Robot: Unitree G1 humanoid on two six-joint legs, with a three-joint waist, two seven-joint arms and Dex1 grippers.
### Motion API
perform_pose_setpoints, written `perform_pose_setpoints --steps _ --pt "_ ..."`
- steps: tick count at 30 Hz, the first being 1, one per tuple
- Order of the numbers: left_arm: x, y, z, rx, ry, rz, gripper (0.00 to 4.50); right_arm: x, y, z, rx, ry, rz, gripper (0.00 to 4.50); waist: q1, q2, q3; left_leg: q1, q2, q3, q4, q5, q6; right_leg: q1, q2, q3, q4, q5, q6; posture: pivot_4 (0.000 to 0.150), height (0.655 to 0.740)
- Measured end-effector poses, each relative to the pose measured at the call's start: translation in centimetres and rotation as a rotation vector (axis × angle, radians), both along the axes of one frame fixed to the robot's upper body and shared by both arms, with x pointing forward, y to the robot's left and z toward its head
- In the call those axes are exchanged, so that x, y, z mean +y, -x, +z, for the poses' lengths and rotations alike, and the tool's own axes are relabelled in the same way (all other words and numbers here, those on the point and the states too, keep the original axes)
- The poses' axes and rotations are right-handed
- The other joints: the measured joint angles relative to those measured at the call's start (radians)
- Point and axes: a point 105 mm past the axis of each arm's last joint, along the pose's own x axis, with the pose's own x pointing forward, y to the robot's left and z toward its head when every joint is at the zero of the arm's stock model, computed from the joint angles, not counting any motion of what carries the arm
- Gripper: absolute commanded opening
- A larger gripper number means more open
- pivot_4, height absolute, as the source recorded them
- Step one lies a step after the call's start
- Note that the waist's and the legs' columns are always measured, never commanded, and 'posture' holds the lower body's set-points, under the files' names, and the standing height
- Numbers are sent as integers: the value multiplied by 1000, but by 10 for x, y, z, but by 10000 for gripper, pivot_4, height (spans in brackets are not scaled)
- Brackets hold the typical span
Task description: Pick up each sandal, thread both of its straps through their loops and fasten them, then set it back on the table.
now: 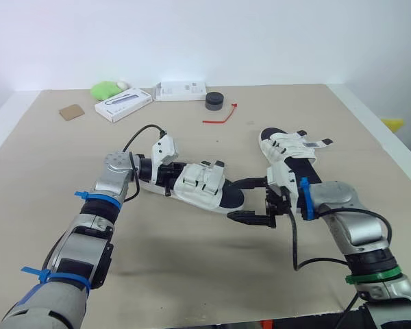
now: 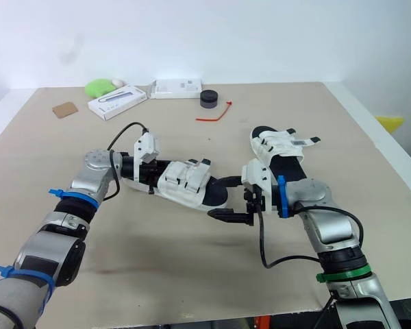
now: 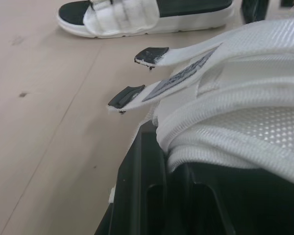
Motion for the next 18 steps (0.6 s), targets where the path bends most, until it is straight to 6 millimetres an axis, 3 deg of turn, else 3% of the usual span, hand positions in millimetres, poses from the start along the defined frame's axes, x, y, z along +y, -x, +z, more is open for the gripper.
perform_pose_setpoints --steps 3,10,15,18 --pt "19 -3 3 -30 2 113 0 4 -2 11 -44 -45 -11 44729 -2 0 0 -2 1 1 0 0 0 -4 0 1 2 0 0 1500 7400" --pt "55 -17 3 -115 -35 457 0 47 -20 38 -150 -137 -4 44729 3 0 0 -12 1 -1 1 5 -9 -14 -1 -2 4 7 -4 1500 7400" --pt "116 -39 11 -145 -32 916 0 61 -41 20 -148 -77 -42 44729 2 0 0 -13 1 0 1 5 -9 -15 -7 -6 2 10 -5 1500 7400" --pt "136 -44 9 -126 -25 1077 0 61 -46 11 -144 -50 -50 44729 4 0 0 -15 0 -2 1 5 -10 -16 -11 -10 2 10 -5 1500 7400"
